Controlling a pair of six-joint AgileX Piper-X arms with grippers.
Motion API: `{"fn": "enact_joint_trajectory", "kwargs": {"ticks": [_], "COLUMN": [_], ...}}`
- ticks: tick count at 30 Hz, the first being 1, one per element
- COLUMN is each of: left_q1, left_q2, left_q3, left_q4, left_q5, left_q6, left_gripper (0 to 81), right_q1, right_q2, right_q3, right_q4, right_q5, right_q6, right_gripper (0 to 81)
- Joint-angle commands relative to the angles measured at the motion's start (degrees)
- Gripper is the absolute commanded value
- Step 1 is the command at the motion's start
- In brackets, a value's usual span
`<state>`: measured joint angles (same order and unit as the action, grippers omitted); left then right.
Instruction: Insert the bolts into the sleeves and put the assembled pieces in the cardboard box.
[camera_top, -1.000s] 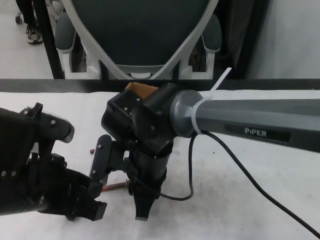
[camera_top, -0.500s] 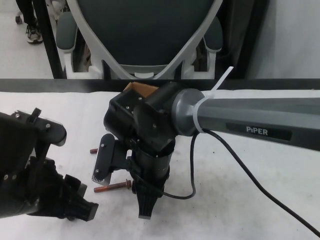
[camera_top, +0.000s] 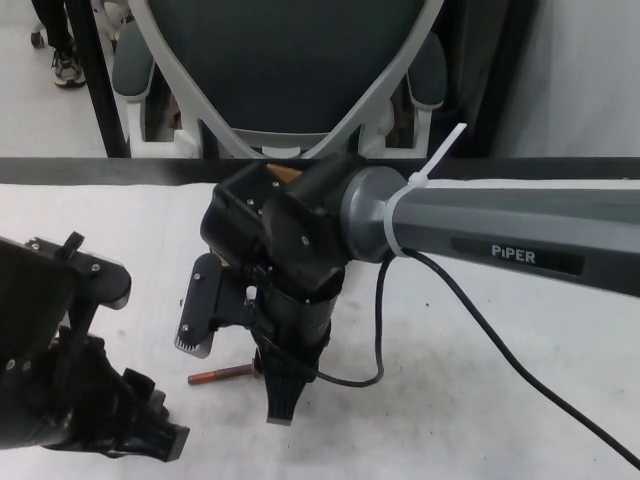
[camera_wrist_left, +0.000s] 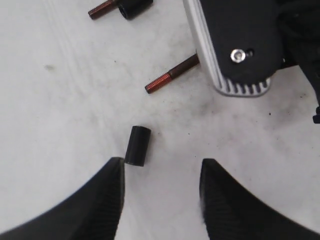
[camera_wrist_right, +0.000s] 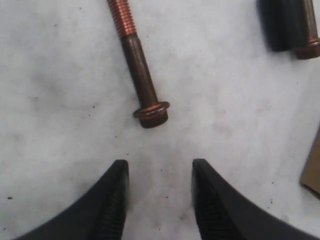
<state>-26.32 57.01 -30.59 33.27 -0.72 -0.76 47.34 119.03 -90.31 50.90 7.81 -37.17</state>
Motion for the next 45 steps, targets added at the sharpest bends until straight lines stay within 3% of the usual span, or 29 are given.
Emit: {"fn": "enact_joint_trajectory", "kwargs": {"ticks": [1, 15, 45], "left_q1": [-0.1, -0.1, -0.2], "left_q2": [0.1, 0.1, 0.0], "left_q3": [0.0, 0.0, 0.0], "left_q4": [1.7, 4.2, 7.7], "left_q5": [-0.9, -1.4, -0.9], "left_q6": [-0.5, -1.9, -3.5], "left_gripper": [44.7, 44.7, 44.7], "right_q1": [0.0, 2.4, 0.9], "right_q2": [-0.2, -0.2, 5.8], "right_q3": [-0.7, -5.4, -9.7], "right_q4": [0.0, 1.0, 2.4], "right_q5": [0.4, -3.8, -4.6], "right_q6": [-0.1, 1.2, -0.5], "right_gripper": [39.6, 39.6, 39.6]}}
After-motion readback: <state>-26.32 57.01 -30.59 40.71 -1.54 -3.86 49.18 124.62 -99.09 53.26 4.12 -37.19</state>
